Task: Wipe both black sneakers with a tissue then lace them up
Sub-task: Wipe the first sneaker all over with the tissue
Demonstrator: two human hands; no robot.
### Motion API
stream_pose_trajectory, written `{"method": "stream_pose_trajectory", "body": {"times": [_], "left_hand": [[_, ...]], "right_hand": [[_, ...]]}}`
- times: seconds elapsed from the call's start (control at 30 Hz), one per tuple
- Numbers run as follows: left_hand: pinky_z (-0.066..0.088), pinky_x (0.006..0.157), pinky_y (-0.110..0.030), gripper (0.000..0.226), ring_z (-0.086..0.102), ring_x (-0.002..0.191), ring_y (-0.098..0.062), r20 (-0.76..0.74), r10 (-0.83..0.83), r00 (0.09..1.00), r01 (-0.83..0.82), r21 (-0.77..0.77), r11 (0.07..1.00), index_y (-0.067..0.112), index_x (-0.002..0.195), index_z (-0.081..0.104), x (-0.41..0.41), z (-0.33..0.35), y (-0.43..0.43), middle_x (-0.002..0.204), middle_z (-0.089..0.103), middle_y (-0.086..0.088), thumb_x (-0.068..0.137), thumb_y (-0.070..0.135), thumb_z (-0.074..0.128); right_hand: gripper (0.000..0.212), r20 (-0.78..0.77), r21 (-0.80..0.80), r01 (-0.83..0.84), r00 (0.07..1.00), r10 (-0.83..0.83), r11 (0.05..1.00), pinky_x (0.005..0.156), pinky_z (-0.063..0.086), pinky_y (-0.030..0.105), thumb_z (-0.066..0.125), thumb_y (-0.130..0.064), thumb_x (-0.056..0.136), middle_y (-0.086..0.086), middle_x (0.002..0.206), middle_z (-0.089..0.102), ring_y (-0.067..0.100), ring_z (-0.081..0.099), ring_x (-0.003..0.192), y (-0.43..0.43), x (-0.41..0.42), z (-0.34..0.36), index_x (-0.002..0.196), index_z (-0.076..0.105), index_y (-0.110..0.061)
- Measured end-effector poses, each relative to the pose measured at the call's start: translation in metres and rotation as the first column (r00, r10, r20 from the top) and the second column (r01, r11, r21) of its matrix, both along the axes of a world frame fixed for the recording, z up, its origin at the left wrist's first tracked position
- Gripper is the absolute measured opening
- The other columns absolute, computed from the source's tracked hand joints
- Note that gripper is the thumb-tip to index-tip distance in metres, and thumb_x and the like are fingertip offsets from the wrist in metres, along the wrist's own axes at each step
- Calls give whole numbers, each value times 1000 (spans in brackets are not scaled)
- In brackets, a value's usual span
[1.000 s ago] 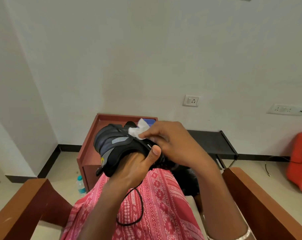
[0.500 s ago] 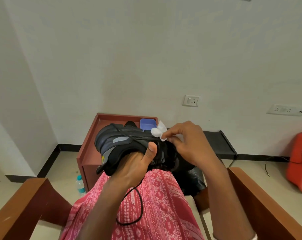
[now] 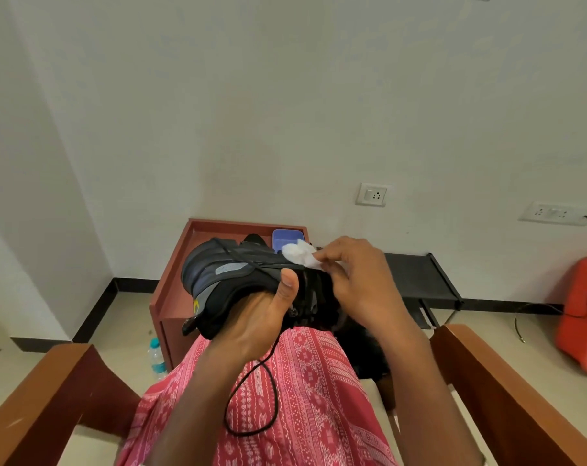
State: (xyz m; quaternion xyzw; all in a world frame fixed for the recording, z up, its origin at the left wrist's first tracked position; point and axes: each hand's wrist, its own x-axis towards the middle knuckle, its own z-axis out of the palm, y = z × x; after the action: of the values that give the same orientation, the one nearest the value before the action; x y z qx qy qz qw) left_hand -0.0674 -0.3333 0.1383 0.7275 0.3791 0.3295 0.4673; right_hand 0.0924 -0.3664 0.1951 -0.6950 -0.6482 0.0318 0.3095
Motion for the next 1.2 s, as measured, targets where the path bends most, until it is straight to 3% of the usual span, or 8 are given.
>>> {"method": "stream_pose_trajectory", "body": {"times": [0.1,0.27,0.43,0.63,0.73,0.87,1.0,1.2], "left_hand": [[30,115,-29,110,45,127,-1,-11,-1,1000,1,1,1000,48,132,48,0,0,0,127,53,24,52,106,1],[31,113,-23,107,44,134,-3,19,-20,1000,19,34,999,45,135,43,2,1,-3,138,52,13,55,106,6],[36,117,-36,119,48,133,-6,38,-12,999,12,14,1000,32,143,48,-3,0,0,138,56,8,59,104,8],[38,106,-27,96,55,105,7,48,38,998,-35,-56,998,56,116,51,-7,4,1,109,62,21,50,107,4],[34,116,-31,105,49,123,6,80,15,997,-13,-19,1000,48,132,50,-5,2,1,127,57,22,56,105,7],[34,117,-27,113,46,132,-1,80,-18,997,18,6,1000,37,139,48,-1,2,-1,140,53,11,57,105,9],[35,118,-39,117,46,136,-6,101,-36,994,37,-5,999,28,146,47,-1,1,-1,143,55,4,62,103,12],[33,119,-37,117,49,128,0,63,36,997,-33,-44,998,39,139,51,-4,0,3,132,57,18,54,106,6]], "right_hand": [[27,89,-24,4,996,-2,1000,92,50,42,59,-4,93,6,111,70,27,60,107,-4,-5,2,110,77,-16],[35,-47,-43,-217,976,215,975,101,47,28,56,-9,98,-2,125,69,15,61,116,-14,-37,8,127,68,-23],[44,-160,-18,-392,909,384,920,106,39,12,50,1,99,-9,134,64,3,53,128,-13,-30,5,132,64,-24],[46,-48,-72,-155,987,152,985,102,37,9,52,2,97,-3,132,65,15,57,125,-14,5,-7,132,64,-25],[45,-31,-3,-180,983,180,984,106,46,29,55,0,95,0,128,68,19,61,120,-18,-5,-5,132,65,-25],[47,-124,58,-365,921,369,929,110,43,26,50,2,94,-5,132,66,10,56,127,-18,-36,-4,131,65,-23],[48,-185,126,-415,883,432,901,113,36,19,47,4,96,-8,136,62,1,50,132,-17,-36,-10,132,64,-22],[46,-146,156,-146,975,169,977,103,46,17,55,5,93,-4,128,67,8,60,119,-18,1,-29,129,66,-21]]}}
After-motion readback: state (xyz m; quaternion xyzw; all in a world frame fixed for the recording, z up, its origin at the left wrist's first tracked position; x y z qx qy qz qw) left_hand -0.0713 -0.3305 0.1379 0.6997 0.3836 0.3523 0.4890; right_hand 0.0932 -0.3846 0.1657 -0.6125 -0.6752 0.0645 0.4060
